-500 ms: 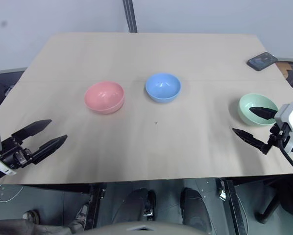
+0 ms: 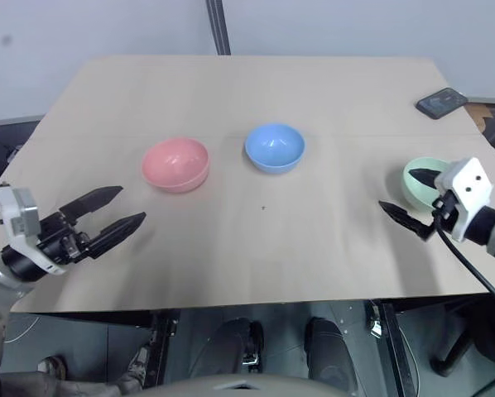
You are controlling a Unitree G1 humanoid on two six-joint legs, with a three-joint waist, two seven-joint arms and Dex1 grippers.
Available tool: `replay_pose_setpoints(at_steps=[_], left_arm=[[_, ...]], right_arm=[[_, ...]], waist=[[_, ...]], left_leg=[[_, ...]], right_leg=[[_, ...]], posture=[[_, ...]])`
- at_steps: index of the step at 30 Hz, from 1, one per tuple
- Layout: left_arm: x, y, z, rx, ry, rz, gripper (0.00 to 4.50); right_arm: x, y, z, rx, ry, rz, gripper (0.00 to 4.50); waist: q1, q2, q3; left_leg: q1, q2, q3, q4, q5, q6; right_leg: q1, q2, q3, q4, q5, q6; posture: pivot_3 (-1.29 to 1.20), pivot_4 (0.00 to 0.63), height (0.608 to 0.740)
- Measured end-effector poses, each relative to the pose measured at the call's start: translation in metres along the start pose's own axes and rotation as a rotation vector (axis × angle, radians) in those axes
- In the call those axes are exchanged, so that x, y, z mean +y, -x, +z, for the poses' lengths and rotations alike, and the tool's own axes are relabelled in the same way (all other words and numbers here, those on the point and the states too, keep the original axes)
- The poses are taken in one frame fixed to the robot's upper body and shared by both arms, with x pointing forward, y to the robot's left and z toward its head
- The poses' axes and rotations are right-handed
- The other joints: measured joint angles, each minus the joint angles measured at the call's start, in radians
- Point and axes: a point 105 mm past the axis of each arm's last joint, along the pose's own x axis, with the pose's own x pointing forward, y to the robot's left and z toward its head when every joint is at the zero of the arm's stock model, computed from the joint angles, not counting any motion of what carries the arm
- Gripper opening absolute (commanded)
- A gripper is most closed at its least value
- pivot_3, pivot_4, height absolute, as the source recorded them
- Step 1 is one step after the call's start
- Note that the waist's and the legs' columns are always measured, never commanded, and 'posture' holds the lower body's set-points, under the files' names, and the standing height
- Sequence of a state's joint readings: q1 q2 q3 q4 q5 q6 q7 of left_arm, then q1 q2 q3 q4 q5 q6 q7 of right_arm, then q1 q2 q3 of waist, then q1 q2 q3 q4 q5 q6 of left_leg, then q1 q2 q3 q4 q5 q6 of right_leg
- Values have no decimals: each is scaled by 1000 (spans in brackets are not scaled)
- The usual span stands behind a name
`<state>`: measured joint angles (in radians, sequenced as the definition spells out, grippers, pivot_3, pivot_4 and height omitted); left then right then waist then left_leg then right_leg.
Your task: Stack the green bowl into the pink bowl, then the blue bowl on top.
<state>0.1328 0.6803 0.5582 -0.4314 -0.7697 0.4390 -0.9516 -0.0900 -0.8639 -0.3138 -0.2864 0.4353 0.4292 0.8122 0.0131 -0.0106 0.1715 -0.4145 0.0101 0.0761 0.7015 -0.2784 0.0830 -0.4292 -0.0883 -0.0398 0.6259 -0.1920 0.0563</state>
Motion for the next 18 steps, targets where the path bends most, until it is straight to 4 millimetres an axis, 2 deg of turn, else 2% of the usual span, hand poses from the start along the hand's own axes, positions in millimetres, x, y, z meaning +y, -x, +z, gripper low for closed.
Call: replay_pose_setpoints(at_steps=[3,5,8,12,14,17,18], left_arm=[[4,-18,5,-20,-33,43,4257],[16,-33,-4,69,-120,180,4257],[28,-46,-12,192,-218,290,4257],[34,-75,0,364,-387,267,4257],[34,-84,6,428,-455,242,4257],[32,-93,-13,579,-460,193,4257],[28,-95,-25,641,-445,163,4257]], right_arm=[[10,-23,5,-42,-13,47,4500],[25,-38,8,-75,-21,102,4500],[48,-48,16,-149,-35,193,4500],[84,-49,41,-291,8,366,4500],[95,-50,48,-334,18,416,4500],[102,-52,50,-362,25,434,4500],[102,-52,51,-367,36,432,4500]], waist=[[2,0,0],[3,0,0],[3,0,0],[4,-2,1],[1,-1,1],[-4,-1,1],[-3,-1,1]], left_leg=[[0,0,-1,0,0,0],[-1,-1,-1,0,0,0],[-2,-2,-1,0,0,0],[-2,-2,-3,0,0,0],[-1,-2,-2,0,0,0],[0,-1,-1,0,0,0],[-1,-1,-1,0,1,-1]], right_leg=[[0,1,-1,1,0,0],[0,2,0,0,0,0],[0,2,0,0,3,4],[1,3,-2,0,2,5],[1,3,-1,0,2,5],[0,3,0,1,2,5],[0,4,-1,1,2,5]], posture=[[0,150,740],[0,150,740],[0,150,740],[0,150,740],[0,150,740],[0,150,740],[0,150,740]])
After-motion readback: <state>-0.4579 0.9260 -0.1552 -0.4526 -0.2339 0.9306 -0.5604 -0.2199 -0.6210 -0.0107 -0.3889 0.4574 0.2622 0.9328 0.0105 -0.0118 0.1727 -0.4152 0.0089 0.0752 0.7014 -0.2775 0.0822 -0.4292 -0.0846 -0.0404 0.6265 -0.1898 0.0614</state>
